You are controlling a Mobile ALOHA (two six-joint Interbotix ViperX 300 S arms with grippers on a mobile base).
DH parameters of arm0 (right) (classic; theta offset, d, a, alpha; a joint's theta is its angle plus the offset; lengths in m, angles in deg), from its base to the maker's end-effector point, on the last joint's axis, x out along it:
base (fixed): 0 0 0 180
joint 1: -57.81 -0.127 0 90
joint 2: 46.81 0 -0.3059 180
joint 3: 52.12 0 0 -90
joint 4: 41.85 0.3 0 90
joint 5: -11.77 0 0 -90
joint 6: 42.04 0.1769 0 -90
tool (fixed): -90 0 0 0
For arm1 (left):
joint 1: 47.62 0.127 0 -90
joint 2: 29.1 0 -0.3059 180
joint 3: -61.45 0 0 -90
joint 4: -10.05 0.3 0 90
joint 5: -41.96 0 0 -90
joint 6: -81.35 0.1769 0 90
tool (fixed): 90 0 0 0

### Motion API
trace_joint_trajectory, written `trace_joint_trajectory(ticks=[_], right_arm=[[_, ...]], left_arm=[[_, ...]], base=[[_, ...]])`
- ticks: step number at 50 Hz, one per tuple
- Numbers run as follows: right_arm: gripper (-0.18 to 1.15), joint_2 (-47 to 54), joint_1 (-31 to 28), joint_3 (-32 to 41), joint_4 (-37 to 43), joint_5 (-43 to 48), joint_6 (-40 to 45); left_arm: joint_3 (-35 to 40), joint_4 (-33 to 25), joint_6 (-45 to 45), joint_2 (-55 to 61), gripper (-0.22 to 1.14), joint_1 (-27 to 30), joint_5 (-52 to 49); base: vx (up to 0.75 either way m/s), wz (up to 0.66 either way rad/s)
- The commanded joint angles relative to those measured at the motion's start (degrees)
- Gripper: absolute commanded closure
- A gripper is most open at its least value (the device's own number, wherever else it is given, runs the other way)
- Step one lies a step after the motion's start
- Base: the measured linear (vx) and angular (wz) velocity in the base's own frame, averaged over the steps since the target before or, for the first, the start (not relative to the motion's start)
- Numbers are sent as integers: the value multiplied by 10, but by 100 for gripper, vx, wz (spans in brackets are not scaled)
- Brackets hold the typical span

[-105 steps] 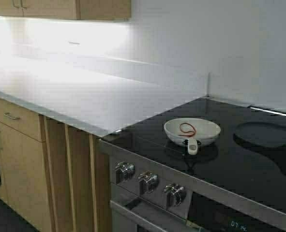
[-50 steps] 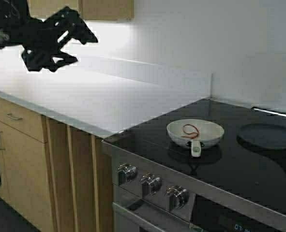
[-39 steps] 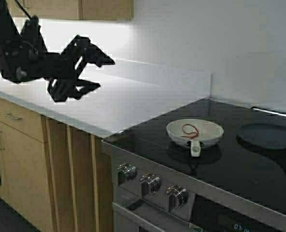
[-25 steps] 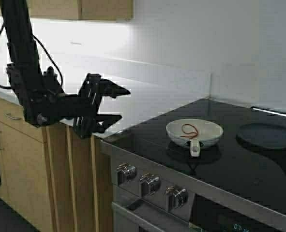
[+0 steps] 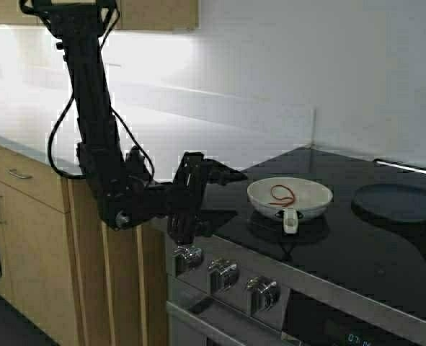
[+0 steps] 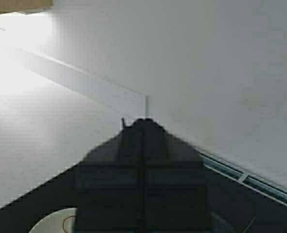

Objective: Wash the pan

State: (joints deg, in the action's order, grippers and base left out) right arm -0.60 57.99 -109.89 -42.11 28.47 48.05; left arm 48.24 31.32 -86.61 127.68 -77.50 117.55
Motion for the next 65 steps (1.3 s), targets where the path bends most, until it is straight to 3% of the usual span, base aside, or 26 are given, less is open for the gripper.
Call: trace_joint_trajectory(ticks=[1,17,65], right_arm=[[90,2,1,7,0,3,2],[90,-2,0,7,0,3,1],[90,-3,0,6,0,3,1]], left_arm=[[40,-7,-1,-6,-10,-23,-39],[119,-6,-41,18,-10,-51,-107],[222,-6,-98,66,-10,-103,-147]], base=[[0,0],[0,0],[0,0]])
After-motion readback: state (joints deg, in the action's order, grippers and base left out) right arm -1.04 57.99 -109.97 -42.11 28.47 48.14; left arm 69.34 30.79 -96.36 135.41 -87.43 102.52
